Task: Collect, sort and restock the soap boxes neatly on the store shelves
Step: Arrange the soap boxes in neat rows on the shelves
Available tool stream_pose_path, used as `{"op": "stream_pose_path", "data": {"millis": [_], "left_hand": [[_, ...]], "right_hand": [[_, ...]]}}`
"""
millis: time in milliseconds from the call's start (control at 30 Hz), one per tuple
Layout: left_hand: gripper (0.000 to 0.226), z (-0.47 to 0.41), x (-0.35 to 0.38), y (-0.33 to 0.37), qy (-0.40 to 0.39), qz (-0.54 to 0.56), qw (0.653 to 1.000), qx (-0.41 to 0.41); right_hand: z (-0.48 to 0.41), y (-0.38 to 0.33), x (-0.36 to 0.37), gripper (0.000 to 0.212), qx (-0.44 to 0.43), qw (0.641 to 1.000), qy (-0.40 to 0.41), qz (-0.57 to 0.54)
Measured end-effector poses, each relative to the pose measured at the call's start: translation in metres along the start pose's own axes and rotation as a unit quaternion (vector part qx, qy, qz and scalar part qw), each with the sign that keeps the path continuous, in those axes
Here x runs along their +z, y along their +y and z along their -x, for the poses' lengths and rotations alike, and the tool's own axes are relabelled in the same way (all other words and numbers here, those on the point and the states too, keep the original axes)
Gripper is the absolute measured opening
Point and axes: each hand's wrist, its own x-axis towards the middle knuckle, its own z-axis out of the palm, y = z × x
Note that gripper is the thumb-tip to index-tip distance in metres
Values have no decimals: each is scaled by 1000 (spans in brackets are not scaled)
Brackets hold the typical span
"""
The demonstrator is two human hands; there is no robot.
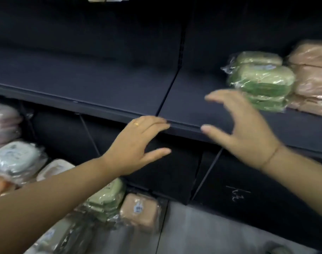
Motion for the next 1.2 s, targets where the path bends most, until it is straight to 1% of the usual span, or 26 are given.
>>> {"op": "stream_pose_path", "data": {"millis": [33,67,100,133,167,200,267,333,367,433,467,533,633,733,833,933,1033,1133,1200], "left_hand": [[59,29,0,-7,11,-14,1000,14],[57,57,2,-17,-5,-30,999,16],[60,81,5,-28,-46,-42,998,4],[69,98,9,-40,-100,-45,994,-19],[82,111,14,-53,-157,-43,985,-54],[98,120,20,-66,-211,-40,972,-96],[130,136,34,-90,-312,-35,933,-175],[147,149,50,-107,-383,-46,901,-200],[148,153,57,-111,-415,-52,886,-199],[136,157,67,-117,-460,-61,864,-195],[132,157,70,-118,-467,-66,860,-193],[133,156,74,-124,-468,-73,859,-194],[132,156,80,-126,-455,-89,865,-191],[127,158,79,-124,-430,-101,878,-185],[127,152,67,-117,-411,-92,888,-186],[127,141,48,-97,-389,-64,898,-197],[126,122,23,-68,-355,-15,913,-200],[126,95,-3,-35,-313,23,931,-187],[125,74,-21,-12,-285,36,944,-160]], "right_hand": [[17,-21,24,52,-24,998,-38,-39],[35,-37,50,51,-29,992,-96,-71],[51,-49,75,54,-17,981,-166,-95],[66,-57,100,59,8,967,-231,-108],[79,-60,125,65,35,953,-279,-111],[90,-60,150,72,63,943,-309,-107],[107,-61,191,86,128,928,-335,-97],[117,-64,224,96,187,916,-343,-95],[122,-66,237,99,208,910,-347,-92],[131,-67,259,104,234,902,-355,-76],[134,-67,268,106,243,900,-356,-67],[137,-65,283,111,254,897,-360,-45],[140,-64,299,114,256,897,-361,-13],[140,-63,302,110,252,899,-357,8],[134,-62,285,102,237,908,-344,2],[119,-56,243,99,193,916,-351,-12],[104,-44,177,97,144,920,-365,-8],[93,-31,102,99,115,925,-361,-11],[87,-23,53,98,103,936,-335,-11]]}}
